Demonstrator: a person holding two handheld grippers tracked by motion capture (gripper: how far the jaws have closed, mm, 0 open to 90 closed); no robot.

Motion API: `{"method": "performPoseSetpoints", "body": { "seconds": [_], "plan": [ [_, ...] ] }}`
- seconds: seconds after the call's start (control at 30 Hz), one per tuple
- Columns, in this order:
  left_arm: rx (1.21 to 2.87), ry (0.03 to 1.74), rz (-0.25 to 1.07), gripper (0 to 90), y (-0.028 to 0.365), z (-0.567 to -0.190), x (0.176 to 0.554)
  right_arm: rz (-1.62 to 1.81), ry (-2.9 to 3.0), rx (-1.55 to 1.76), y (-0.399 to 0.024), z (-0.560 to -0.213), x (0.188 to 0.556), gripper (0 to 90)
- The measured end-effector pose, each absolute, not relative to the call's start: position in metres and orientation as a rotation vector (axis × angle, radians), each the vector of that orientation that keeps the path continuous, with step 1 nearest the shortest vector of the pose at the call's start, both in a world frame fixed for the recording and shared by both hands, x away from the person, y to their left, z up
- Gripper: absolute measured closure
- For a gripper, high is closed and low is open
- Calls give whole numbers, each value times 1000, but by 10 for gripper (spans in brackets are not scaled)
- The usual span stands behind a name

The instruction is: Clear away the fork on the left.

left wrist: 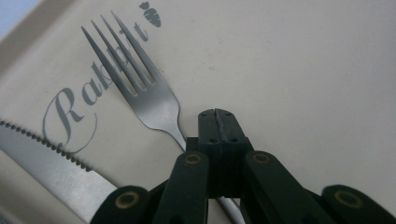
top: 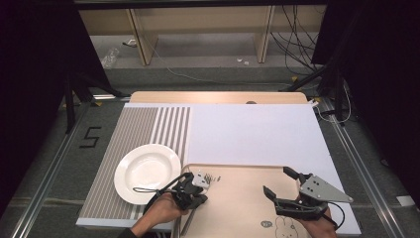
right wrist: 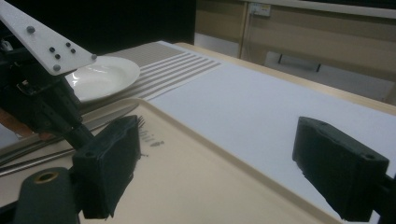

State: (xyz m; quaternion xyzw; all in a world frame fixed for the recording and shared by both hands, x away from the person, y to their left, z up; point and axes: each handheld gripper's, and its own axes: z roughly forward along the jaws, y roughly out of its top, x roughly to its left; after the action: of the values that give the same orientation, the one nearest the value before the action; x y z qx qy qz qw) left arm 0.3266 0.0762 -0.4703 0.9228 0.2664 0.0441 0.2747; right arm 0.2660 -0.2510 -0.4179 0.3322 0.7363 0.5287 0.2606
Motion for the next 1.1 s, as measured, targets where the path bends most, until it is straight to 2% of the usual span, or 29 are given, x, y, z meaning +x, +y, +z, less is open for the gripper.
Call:
{"method": "performPoseSetpoints", "body": {
  "seconds": [1.1],
  "plan": [
    [2500, 820, 140, 888, 93, -467, 336, 1436, 1993, 905, -251, -418, 266, 160]
  ]
}}
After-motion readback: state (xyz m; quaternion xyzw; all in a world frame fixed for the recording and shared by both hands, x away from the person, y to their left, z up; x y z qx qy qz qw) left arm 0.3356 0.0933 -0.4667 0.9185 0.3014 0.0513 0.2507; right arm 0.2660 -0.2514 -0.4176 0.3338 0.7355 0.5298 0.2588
